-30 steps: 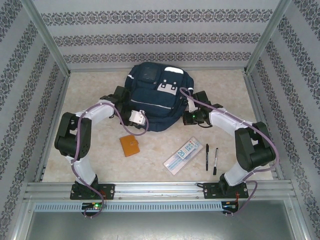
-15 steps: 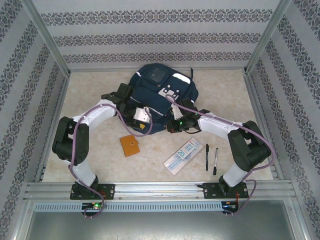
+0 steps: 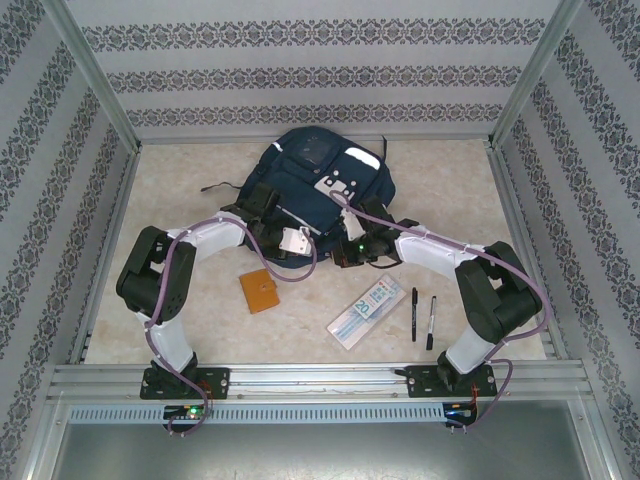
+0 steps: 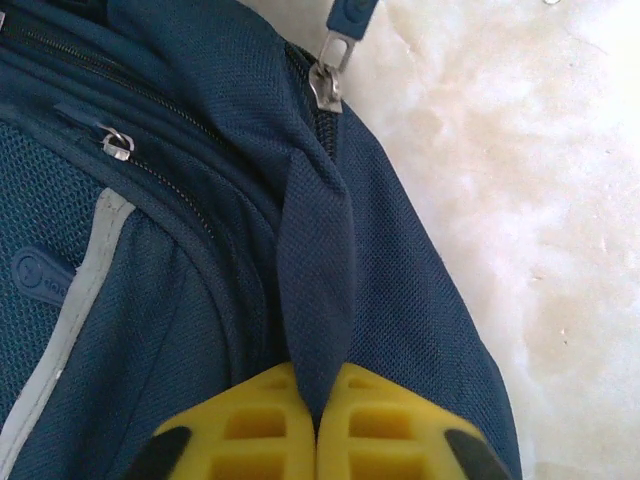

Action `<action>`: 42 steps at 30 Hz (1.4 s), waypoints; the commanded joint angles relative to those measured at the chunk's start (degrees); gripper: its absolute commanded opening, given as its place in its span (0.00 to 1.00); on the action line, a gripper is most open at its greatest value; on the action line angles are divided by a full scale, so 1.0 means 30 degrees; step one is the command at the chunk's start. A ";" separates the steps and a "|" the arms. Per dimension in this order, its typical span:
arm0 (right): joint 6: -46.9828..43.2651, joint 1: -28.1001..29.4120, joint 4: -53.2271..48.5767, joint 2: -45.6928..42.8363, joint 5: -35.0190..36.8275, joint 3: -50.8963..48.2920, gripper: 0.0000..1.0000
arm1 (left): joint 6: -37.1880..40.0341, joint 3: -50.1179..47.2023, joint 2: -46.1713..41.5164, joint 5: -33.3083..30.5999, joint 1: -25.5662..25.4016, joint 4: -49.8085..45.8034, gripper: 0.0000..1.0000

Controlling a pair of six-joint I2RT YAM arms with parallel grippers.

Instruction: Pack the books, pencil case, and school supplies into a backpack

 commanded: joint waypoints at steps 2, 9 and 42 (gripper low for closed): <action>-0.2084 -0.0482 -0.1878 -0.0489 0.4287 0.0008 0.00 | 0.0739 -0.0165 -0.0415 0.0137 0.0162 -0.0967 0.00; -0.1584 -0.3187 0.0037 -0.0209 0.5783 -0.0085 0.00 | 0.2827 0.0058 -0.1298 0.1956 0.0713 -0.4628 0.00; 0.1325 -0.6494 -0.2530 -0.1290 0.0793 0.0781 0.32 | -0.7953 0.0928 -0.4732 0.2985 -0.0325 -0.2217 0.56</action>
